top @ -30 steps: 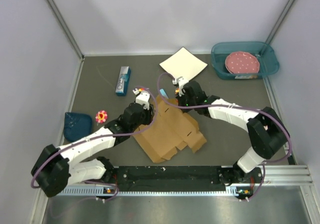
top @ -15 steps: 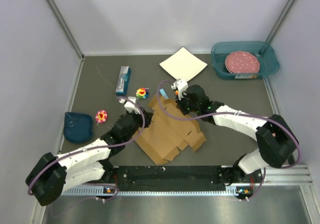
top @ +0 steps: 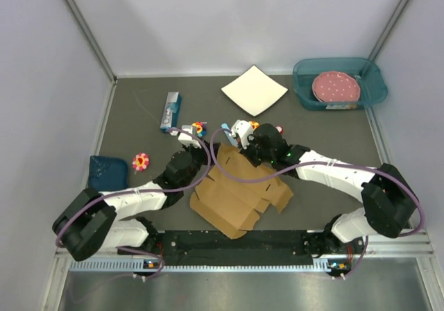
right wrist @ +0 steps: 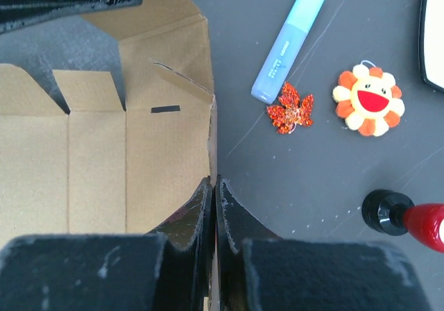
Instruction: Fold the paper box
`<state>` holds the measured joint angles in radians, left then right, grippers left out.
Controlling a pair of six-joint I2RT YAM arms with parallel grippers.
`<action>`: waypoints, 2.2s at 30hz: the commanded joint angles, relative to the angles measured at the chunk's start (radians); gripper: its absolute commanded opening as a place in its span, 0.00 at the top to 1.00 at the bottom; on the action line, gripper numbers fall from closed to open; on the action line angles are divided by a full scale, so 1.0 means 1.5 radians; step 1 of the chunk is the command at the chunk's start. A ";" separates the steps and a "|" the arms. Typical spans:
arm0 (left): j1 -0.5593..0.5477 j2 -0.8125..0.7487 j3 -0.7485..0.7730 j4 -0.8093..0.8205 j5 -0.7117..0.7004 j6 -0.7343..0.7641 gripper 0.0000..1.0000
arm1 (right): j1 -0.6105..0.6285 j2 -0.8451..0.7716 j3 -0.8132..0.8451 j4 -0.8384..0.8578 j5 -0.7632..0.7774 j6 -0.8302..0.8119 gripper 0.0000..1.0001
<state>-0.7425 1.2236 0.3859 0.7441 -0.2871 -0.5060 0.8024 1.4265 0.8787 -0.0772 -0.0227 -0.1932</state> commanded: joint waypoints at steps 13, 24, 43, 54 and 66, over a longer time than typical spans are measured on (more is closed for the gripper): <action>0.002 0.132 0.036 0.094 0.126 -0.059 0.78 | 0.019 0.004 0.049 -0.022 0.031 -0.008 1.00; -0.008 0.165 0.030 0.130 0.177 -0.103 0.78 | 0.031 0.011 0.045 -0.016 0.047 -0.002 1.00; -0.007 -0.236 -0.083 -0.338 0.012 -0.013 0.48 | 0.033 0.001 0.036 -0.017 0.051 -0.003 1.00; -0.008 -0.087 -0.051 -0.299 0.057 -0.018 0.50 | 0.035 0.006 0.048 -0.036 0.048 0.012 1.00; -0.008 -0.036 -0.010 -0.257 0.082 0.009 0.50 | 0.039 0.011 0.048 -0.035 0.046 0.011 1.00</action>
<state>-0.7517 1.1809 0.3340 0.2840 -0.1909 -0.5213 0.8433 1.4357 0.9051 -0.1455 0.0578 -0.1867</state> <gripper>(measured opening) 0.495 0.008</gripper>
